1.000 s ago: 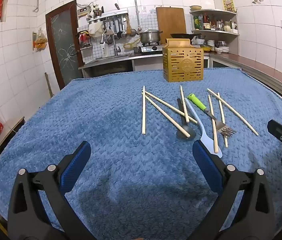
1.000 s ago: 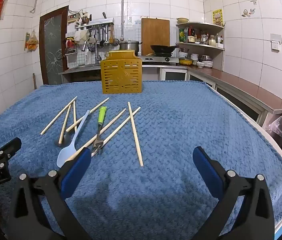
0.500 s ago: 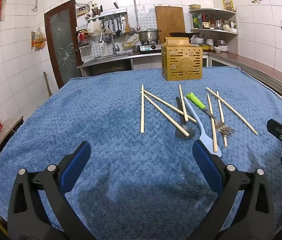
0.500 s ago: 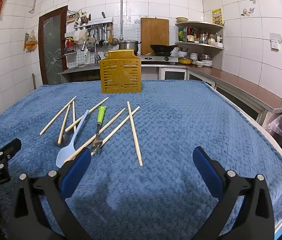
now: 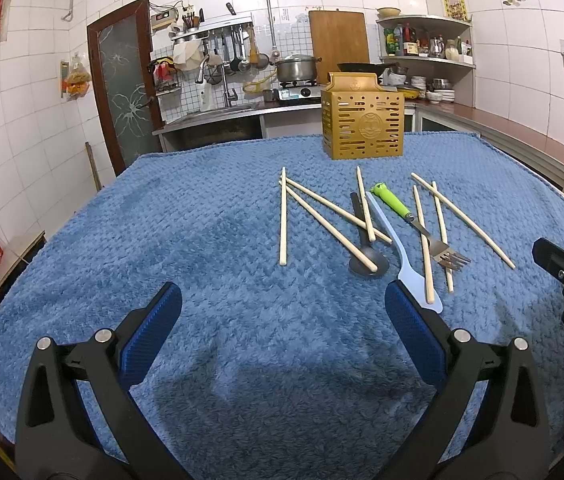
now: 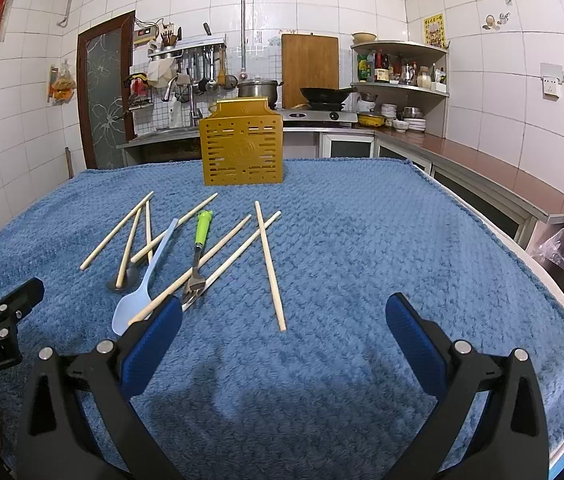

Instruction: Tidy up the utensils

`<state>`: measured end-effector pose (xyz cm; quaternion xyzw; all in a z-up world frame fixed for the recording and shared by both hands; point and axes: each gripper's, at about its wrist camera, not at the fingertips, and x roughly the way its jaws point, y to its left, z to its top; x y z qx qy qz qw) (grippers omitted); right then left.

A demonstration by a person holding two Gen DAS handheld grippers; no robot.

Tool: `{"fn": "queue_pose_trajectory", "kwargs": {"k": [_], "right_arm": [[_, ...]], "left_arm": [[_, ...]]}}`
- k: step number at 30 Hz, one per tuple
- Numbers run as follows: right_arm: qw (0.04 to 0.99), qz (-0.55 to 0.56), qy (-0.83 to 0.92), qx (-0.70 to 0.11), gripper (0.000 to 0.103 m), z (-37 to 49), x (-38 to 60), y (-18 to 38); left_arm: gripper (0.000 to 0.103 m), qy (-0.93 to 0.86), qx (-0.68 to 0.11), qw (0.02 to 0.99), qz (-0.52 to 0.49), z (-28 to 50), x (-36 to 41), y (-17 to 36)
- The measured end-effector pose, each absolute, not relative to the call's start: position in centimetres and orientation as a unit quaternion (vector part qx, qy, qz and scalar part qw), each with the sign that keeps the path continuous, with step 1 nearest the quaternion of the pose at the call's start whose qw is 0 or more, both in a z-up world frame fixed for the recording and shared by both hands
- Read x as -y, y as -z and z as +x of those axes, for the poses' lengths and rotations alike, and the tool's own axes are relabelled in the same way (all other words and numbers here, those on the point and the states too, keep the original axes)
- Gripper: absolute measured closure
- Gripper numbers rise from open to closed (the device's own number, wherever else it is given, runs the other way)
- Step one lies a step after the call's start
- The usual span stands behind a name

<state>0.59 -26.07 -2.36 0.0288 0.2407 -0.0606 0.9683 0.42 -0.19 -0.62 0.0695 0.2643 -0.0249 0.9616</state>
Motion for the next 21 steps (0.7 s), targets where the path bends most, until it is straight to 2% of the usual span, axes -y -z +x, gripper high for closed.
{"fn": "queue_pose_trajectory", "kwargs": {"k": [21], "right_arm": [[0.966, 0.035, 0.056, -0.251, 0.004, 0.79, 26.09, 2.5]], "left_arm": [[0.005, 0.026, -0.265, 0.961, 0.069, 0.39, 0.3, 0.35]]}}
